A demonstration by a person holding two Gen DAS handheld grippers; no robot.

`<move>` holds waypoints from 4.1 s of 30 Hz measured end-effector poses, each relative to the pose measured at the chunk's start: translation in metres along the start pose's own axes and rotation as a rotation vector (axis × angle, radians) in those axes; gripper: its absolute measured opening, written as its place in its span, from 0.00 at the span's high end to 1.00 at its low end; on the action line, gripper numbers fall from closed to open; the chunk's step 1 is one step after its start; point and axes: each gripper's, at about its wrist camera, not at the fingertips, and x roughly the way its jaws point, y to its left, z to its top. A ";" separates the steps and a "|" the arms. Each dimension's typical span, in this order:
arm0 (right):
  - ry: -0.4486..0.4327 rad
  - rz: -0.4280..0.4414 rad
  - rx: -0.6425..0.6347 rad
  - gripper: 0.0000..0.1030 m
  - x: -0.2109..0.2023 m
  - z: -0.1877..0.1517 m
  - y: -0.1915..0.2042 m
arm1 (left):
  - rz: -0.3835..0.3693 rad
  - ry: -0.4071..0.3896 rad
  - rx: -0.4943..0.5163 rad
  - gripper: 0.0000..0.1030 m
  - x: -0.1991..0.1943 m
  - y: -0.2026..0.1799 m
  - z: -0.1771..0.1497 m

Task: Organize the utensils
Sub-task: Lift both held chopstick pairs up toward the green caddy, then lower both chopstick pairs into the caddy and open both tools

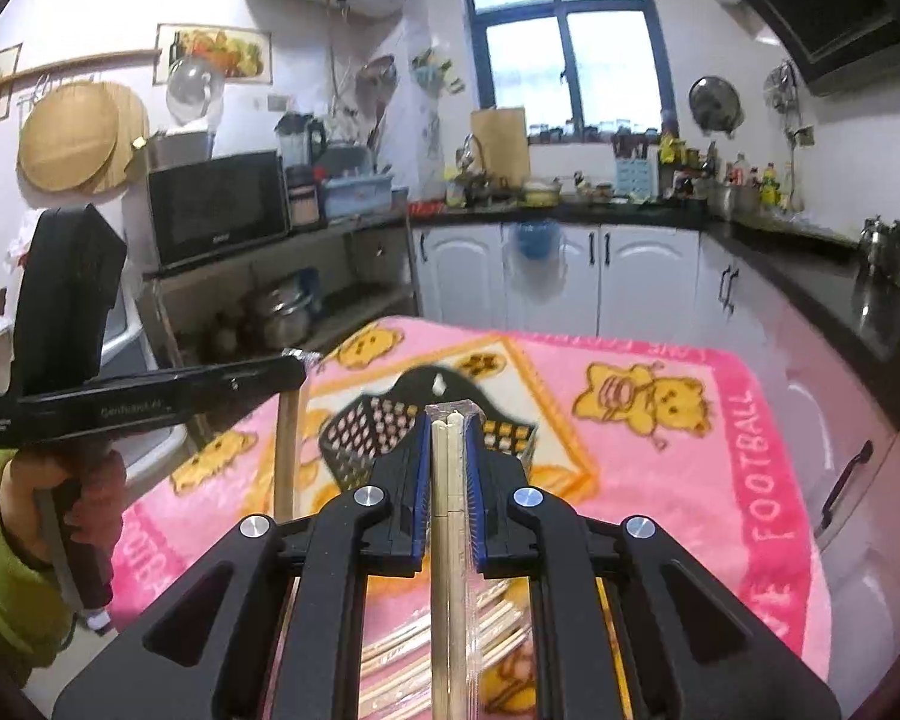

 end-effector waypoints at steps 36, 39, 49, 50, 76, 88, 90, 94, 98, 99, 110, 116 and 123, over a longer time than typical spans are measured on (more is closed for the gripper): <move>-0.382 0.015 0.045 0.89 0.074 0.087 -0.026 | 0.205 -0.229 0.030 0.97 0.049 0.016 0.109; -0.402 0.011 0.077 0.89 0.089 0.083 -0.034 | 0.227 -0.239 0.033 0.97 0.058 0.022 0.102; -0.461 -0.073 0.101 0.89 0.129 0.060 -0.048 | 0.251 -0.279 0.027 0.97 0.077 0.037 0.081; -0.460 -0.085 0.099 0.89 0.132 0.054 -0.049 | 0.248 -0.276 0.027 0.97 0.078 0.038 0.080; -0.258 -0.104 0.130 0.65 0.097 -0.009 -0.055 | 0.231 -0.119 0.026 0.97 0.092 0.043 0.019; -0.152 -0.089 0.125 0.49 0.080 -0.022 -0.046 | 0.209 -0.070 -0.001 0.68 0.081 0.044 0.006; -0.134 -0.094 0.129 0.46 0.078 -0.025 -0.045 | 0.199 -0.070 -0.002 0.62 0.077 0.044 0.005; -0.108 -0.094 0.136 0.41 0.071 -0.029 -0.045 | 0.190 -0.069 -0.012 0.52 0.068 0.043 0.001; -0.086 -0.101 0.134 0.36 0.064 -0.033 -0.043 | 0.184 -0.072 -0.023 0.34 0.059 0.041 -0.004; -0.082 -0.100 0.134 0.34 0.062 -0.034 -0.042 | 0.181 -0.072 -0.025 0.27 0.057 0.040 -0.005; -0.048 -0.098 0.121 0.25 0.042 -0.043 -0.030 | 0.158 -0.091 -0.017 0.10 0.029 0.030 -0.019; -0.023 -0.094 0.111 0.23 0.035 -0.053 -0.024 | 0.162 -0.073 -0.009 0.10 0.023 0.028 -0.034; 0.023 -0.089 0.102 0.23 0.033 -0.067 -0.022 | 0.165 -0.039 -0.013 0.10 0.023 0.028 -0.051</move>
